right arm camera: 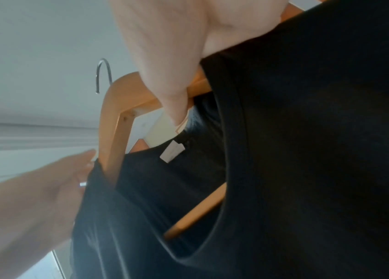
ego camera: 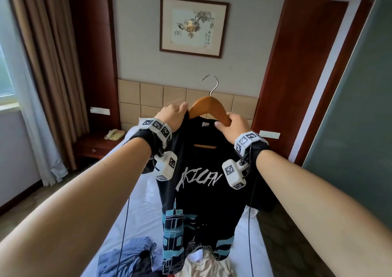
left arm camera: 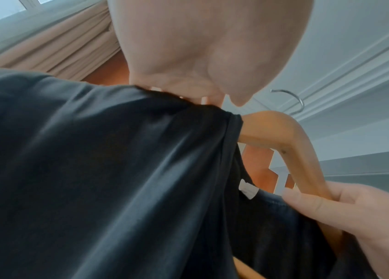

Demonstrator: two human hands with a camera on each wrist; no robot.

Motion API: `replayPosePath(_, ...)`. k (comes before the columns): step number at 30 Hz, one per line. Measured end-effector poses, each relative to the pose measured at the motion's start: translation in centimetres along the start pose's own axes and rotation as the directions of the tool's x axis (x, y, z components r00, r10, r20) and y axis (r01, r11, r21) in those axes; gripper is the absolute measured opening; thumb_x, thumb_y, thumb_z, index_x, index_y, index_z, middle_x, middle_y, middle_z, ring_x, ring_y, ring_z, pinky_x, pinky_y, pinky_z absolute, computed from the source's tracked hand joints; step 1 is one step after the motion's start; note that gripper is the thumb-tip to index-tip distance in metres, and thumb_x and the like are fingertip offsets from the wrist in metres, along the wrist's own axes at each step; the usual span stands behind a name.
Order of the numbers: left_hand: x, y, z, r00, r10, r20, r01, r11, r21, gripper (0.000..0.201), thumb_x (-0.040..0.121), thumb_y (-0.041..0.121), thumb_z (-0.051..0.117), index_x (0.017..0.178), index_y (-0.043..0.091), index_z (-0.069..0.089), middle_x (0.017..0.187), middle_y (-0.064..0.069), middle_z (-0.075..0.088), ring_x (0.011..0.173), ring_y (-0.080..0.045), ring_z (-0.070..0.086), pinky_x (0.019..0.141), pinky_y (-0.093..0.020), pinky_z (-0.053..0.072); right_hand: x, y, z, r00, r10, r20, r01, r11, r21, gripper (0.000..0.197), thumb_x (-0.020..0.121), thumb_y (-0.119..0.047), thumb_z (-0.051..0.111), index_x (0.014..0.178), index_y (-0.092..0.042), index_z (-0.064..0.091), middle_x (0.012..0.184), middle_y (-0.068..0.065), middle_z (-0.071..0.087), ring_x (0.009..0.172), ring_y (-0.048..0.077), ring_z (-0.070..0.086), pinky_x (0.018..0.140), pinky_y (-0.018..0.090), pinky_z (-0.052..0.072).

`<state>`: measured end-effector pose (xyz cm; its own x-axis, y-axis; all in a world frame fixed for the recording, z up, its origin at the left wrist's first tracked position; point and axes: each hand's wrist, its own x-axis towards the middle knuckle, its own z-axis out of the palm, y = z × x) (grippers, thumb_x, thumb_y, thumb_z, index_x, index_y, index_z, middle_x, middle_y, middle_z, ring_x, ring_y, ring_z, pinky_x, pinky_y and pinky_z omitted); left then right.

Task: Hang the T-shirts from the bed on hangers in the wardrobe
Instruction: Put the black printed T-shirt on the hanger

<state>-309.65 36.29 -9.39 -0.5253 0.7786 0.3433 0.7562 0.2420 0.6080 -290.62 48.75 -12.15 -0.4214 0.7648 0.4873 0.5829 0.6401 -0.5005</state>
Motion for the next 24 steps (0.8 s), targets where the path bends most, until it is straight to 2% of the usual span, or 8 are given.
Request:
replayPosePath(4, -1.5, 0.6, 0.1, 0.998, -0.062, -0.022, 0.064, 0.996, 0.068, 0.045, 0.097, 0.048, 0.030, 0.073, 0.018, 0.052, 0.082, -0.008, 0.058, 0.069, -0.026, 0.052, 0.076, -0.036, 0.043, -1.3, 1.1, -1.5, 0.999, 0.036, -0.039, -0.034, 0.997, 0.066, 0.024, 0.088, -0.044, 0.066, 0.073, -0.031, 0.054, 0.072, -0.009, 0.062, 0.071, 0.023, 0.064, 0.067, 0.031, 0.049)
replayPosePath(7, -3.0, 1.0, 0.1, 0.992, -0.107, -0.064, 0.115, 0.984, 0.136, 0.043, 0.095, 0.046, 0.030, 0.071, 0.018, 0.053, 0.077, -0.004, 0.056, 0.075, -0.030, 0.055, 0.089, -0.043, 0.043, -2.5, 2.1, -2.5, 0.995, 0.081, -0.064, -0.074, 0.991, 0.109, 0.023, 0.088, -0.047, 0.065, 0.077, -0.028, 0.057, 0.074, -0.008, 0.064, 0.072, 0.022, 0.065, 0.070, 0.034, 0.054)
replayPosePath(12, -5.6, 2.5, 0.3, 0.979, -0.182, -0.093, 0.194, 0.969, 0.150, 0.039, 0.095, 0.042, 0.030, 0.072, 0.018, 0.050, 0.081, -0.007, 0.056, 0.083, -0.031, 0.054, 0.095, -0.044, 0.039, -4.5, 3.7, -4.6, 0.984, 0.143, -0.101, -0.125, 0.977, 0.172, 0.026, 0.088, -0.049, 0.063, 0.077, -0.027, 0.057, 0.074, -0.009, 0.062, 0.075, 0.024, 0.065, 0.073, 0.035, 0.052)
replayPosePath(15, -6.1, 2.4, 0.4, 0.960, -0.236, -0.149, 0.242, 0.970, 0.028, 0.039, 0.095, 0.038, 0.031, 0.072, 0.015, 0.053, 0.093, -0.014, 0.063, 0.090, -0.035, 0.057, 0.097, -0.046, 0.043, -5.1, 4.0, -5.2, 0.977, 0.175, -0.123, -0.148, 0.969, 0.199, 0.026, 0.089, -0.050, 0.062, 0.079, -0.026, 0.058, 0.074, -0.009, 0.061, 0.074, 0.022, 0.064, 0.068, 0.031, 0.045)
replayPosePath(17, -6.8, 2.4, 0.3, 0.939, -0.294, -0.177, 0.280, 0.955, -0.100, 0.035, 0.097, 0.034, 0.033, 0.081, 0.014, 0.057, 0.098, -0.015, 0.065, 0.093, -0.035, 0.056, 0.090, -0.038, 0.045, -5.6, 4.5, -6.1, 0.970, 0.207, -0.132, -0.173, 0.958, 0.228, 0.026, 0.089, -0.051, 0.063, 0.085, -0.025, 0.061, 0.077, -0.008, 0.063, 0.076, 0.020, 0.064, 0.068, 0.030, 0.045)
replayPosePath(19, -7.4, 2.3, 0.2, 0.915, -0.365, -0.173, 0.317, 0.914, -0.252, 0.032, 0.096, 0.035, 0.036, 0.089, 0.014, 0.059, 0.099, -0.013, 0.064, 0.090, -0.031, 0.054, 0.083, -0.034, 0.042, -5.9, 5.2, -6.7, 0.963, 0.229, -0.143, -0.190, 0.951, 0.244, 0.026, 0.089, -0.051, 0.063, 0.088, -0.025, 0.063, 0.078, -0.008, 0.064, 0.078, 0.021, 0.065, 0.073, 0.033, 0.050)
replayPosePath(22, -8.0, 2.1, 0.4, 0.895, -0.432, -0.110, 0.324, 0.799, -0.507, 0.032, 0.090, 0.042, 0.051, 0.094, 0.014, 0.065, 0.103, -0.012, 0.069, 0.098, -0.032, 0.063, 0.093, -0.037, 0.049, -6.4, 5.9, -7.3, 0.951, 0.265, -0.157, -0.219, 0.941, 0.257, 0.027, 0.087, -0.051, 0.063, 0.083, -0.025, 0.062, 0.075, -0.009, 0.063, 0.079, 0.023, 0.064, 0.074, 0.035, 0.051)
replayPosePath(24, -8.3, 2.2, 0.9, 0.901, -0.426, -0.079, 0.308, 0.758, -0.575, 0.027, 0.087, 0.042, 0.062, 0.092, 0.016, 0.068, 0.100, -0.010, 0.071, 0.098, -0.029, 0.068, 0.094, -0.038, 0.053, -6.9, 6.4, -7.9, 0.942, 0.287, -0.172, -0.236, 0.934, 0.269, 0.027, 0.087, -0.050, 0.063, 0.080, -0.025, 0.061, 0.073, -0.010, 0.061, 0.077, 0.023, 0.063, 0.069, 0.032, 0.046)
